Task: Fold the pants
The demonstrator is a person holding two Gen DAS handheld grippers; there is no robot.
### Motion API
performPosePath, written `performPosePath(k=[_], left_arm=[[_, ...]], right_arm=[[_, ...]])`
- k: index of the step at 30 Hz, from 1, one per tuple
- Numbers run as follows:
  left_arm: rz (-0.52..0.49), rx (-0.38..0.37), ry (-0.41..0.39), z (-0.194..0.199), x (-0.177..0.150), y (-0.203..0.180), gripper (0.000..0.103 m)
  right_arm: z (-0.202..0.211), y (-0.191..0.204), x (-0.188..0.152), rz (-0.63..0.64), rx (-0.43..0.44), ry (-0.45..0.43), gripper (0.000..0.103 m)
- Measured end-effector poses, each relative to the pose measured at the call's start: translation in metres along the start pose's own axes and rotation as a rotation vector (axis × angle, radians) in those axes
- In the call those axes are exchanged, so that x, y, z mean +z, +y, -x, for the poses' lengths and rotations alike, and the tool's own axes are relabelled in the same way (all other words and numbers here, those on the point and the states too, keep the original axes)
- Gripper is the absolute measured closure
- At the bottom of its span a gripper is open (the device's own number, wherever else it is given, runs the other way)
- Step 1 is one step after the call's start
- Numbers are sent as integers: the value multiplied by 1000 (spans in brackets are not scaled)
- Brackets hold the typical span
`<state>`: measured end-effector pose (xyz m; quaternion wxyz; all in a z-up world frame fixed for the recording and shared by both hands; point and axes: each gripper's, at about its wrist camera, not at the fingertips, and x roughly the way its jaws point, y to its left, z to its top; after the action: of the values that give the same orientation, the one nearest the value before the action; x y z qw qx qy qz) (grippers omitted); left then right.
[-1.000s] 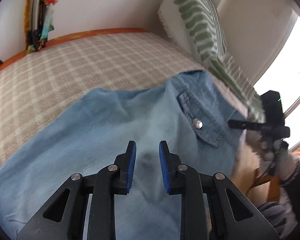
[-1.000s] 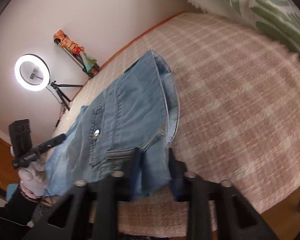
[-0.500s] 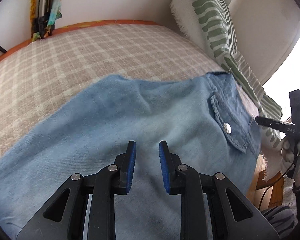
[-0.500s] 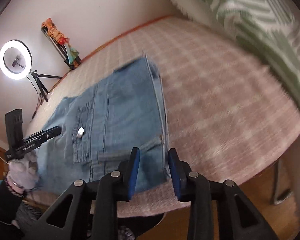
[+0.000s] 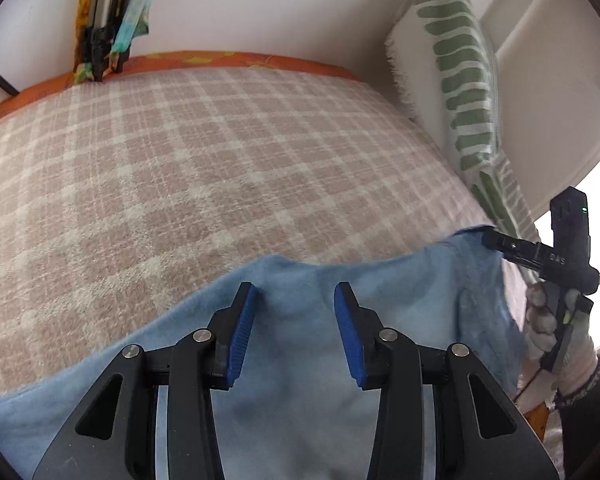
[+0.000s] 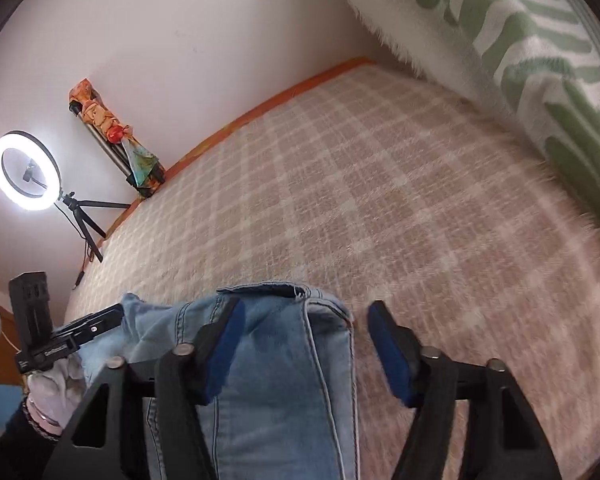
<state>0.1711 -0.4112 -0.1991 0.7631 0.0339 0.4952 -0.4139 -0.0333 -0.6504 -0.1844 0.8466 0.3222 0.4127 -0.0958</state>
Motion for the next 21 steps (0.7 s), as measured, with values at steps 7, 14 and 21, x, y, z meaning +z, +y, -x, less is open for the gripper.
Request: performPosePath(k=[7, 14, 21], left_arm=[[30, 31, -49, -6, 1, 11, 68], [-10, 67, -61, 2, 3, 7, 68], [-7, 98, -156, 103, -7, 44, 67]], right_arm=[[2, 11, -8, 58, -2, -27, 91], [1, 17, -10, 126, -114, -24, 69], [44, 63, 0, 207, -147, -94, 46]])
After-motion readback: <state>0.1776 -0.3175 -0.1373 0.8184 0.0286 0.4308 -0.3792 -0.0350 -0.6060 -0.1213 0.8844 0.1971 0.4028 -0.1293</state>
